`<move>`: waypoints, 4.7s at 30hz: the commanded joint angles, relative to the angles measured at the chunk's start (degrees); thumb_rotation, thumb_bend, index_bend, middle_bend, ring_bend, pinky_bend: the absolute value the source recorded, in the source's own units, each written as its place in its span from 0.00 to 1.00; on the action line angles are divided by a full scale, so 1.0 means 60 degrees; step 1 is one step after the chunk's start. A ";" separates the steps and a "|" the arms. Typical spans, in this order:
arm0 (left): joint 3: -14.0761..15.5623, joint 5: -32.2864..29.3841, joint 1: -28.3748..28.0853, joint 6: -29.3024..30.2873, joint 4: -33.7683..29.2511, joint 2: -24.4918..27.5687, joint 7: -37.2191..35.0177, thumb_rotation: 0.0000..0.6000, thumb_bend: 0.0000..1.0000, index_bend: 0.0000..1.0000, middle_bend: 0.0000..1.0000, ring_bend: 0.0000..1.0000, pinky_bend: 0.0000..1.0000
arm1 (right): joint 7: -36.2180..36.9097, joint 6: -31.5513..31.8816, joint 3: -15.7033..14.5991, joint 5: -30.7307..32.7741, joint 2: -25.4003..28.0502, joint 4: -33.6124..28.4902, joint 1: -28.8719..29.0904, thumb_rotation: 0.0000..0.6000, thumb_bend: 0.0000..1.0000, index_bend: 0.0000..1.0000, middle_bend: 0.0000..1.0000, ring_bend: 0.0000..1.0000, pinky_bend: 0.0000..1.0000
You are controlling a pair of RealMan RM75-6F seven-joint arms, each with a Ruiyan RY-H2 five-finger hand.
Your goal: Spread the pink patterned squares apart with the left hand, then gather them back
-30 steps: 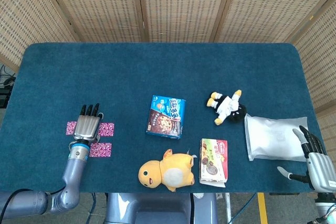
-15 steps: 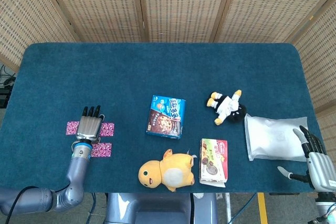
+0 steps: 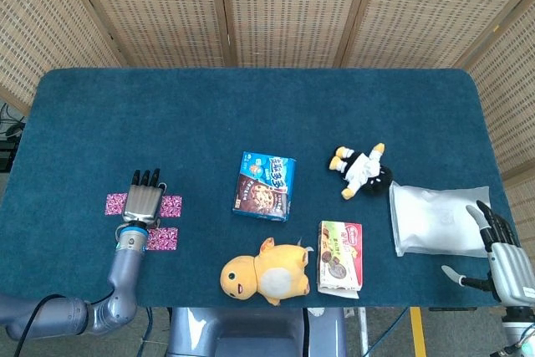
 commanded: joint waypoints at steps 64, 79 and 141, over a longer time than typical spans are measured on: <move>0.0011 -0.0137 0.0078 -0.0121 0.0770 -0.0523 0.0155 1.00 0.34 0.45 0.00 0.00 0.00 | 0.0018 -0.0003 -0.0020 -0.0017 -0.0002 0.0017 -0.0008 1.00 0.11 0.04 0.00 0.00 0.00; 0.0022 -0.0096 0.0139 -0.0146 0.0640 -0.0434 0.0040 1.00 0.35 0.49 0.00 0.00 0.00 | 0.0032 0.0009 -0.0023 -0.0029 0.0004 0.0009 -0.0014 1.00 0.11 0.04 0.00 0.00 0.00; 0.0739 0.0723 0.0992 -0.0620 0.0419 0.1708 -0.1321 1.00 0.34 0.49 0.00 0.00 0.00 | -0.0167 0.0023 -0.0042 -0.0054 -0.0040 -0.0027 -0.0013 1.00 0.10 0.04 0.00 0.00 0.00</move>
